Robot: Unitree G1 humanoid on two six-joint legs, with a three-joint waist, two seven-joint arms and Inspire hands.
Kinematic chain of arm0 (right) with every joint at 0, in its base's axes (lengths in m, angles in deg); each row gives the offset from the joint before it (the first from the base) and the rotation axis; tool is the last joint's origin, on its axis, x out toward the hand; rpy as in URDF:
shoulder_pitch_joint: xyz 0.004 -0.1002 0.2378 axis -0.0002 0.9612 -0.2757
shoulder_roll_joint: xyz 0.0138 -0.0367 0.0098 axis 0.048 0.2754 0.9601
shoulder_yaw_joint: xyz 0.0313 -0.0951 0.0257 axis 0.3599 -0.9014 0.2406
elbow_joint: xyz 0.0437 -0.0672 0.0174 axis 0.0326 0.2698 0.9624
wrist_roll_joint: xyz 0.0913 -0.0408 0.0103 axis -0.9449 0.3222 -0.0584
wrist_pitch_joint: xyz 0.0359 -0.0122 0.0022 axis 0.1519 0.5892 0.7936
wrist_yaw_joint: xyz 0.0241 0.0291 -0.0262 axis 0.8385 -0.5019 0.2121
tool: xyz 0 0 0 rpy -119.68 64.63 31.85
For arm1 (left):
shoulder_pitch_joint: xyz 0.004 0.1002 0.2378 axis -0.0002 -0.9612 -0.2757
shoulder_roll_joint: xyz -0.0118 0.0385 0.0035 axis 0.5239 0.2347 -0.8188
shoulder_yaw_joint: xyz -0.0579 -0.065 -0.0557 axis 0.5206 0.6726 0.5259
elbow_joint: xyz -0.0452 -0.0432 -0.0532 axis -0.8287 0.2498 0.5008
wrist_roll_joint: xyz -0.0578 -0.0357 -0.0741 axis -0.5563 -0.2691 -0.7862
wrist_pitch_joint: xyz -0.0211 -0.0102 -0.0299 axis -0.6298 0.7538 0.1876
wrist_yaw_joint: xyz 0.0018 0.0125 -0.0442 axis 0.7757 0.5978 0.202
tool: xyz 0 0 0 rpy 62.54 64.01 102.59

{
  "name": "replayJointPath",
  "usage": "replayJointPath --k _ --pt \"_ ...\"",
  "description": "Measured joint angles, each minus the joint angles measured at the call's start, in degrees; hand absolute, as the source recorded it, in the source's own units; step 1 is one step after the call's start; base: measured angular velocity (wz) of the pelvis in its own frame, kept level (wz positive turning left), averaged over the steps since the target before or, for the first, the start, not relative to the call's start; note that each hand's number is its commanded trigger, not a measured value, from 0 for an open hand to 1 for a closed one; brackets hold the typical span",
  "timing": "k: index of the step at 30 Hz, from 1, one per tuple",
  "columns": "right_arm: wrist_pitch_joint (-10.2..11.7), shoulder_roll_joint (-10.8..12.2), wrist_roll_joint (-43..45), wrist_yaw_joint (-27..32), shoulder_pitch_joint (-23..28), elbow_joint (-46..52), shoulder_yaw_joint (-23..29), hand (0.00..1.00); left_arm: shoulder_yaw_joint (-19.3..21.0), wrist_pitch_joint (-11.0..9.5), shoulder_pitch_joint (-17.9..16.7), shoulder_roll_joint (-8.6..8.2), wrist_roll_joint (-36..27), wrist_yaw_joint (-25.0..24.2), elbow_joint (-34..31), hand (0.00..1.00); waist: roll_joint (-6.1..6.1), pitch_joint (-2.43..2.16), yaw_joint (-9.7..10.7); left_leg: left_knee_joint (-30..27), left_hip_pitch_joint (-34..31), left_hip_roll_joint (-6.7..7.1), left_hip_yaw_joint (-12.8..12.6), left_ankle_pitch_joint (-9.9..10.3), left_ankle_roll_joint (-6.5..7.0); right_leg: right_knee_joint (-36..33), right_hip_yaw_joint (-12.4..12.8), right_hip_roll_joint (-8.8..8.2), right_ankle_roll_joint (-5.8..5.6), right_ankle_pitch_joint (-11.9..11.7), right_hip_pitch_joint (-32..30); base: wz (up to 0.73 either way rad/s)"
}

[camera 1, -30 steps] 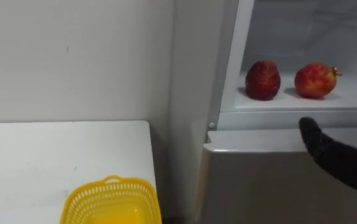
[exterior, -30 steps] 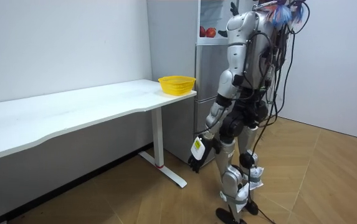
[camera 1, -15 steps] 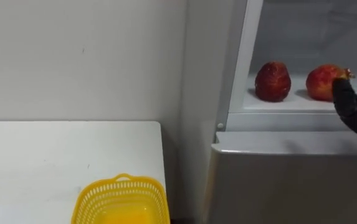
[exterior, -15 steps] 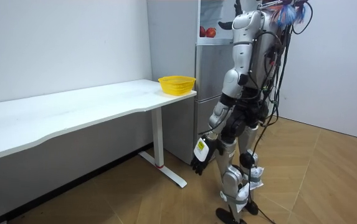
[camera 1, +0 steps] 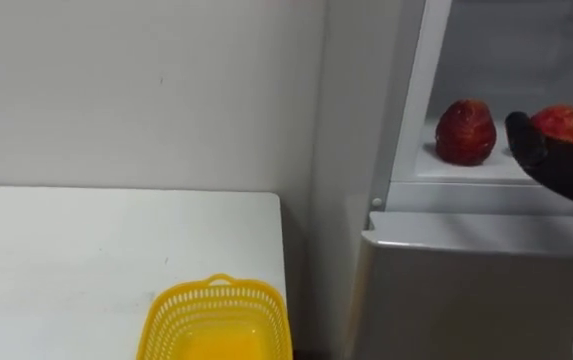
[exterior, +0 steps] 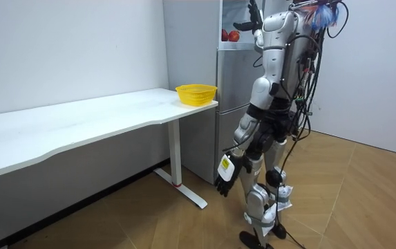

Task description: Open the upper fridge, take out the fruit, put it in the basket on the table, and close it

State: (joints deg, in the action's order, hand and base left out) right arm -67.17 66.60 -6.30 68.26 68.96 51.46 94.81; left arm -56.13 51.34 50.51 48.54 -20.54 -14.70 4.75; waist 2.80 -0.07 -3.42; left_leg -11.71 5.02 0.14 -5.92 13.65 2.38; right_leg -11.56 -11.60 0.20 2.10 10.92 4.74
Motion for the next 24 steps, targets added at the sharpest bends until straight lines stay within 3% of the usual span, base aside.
replayJointPath --k 14,18,24 --pt "-1.9 -0.9 -0.6 -2.8 -4.5 -6.3 -0.1 0.0 2.6 1.3 -0.8 0.07 0.0 -0.7 0.0 0.0 0.64 0.1 -0.5 0.1 -0.5 0.2 1.2 0.0 0.05 0.0 -0.3 -0.01 0.05 0.0 -0.1 0.02" --pt "-4.2 -2.2 -1.7 -2.8 -4.7 -8.5 -1.1 0.0 2.6 2.4 -0.7 0.15 0.0 -0.6 0.0 0.0 1.13 -0.07 -1.3 0.0 -0.7 0.22 1.4 0.0 0.06 0.0 -1.0 -0.07 0.05 0.0 -0.1 0.02" --pt "-4.4 -2.3 -3.0 -4.1 -7.6 -11.9 -2.4 0.0 2.6 2.8 -0.6 0.22 0.0 -0.6 -0.1 0.0 1.33 -0.21 -1.5 -0.7 -1.0 0.3 1.8 -0.1 0.08 0.3 -1.6 -0.31 0.05 0.0 0.0 0.05"
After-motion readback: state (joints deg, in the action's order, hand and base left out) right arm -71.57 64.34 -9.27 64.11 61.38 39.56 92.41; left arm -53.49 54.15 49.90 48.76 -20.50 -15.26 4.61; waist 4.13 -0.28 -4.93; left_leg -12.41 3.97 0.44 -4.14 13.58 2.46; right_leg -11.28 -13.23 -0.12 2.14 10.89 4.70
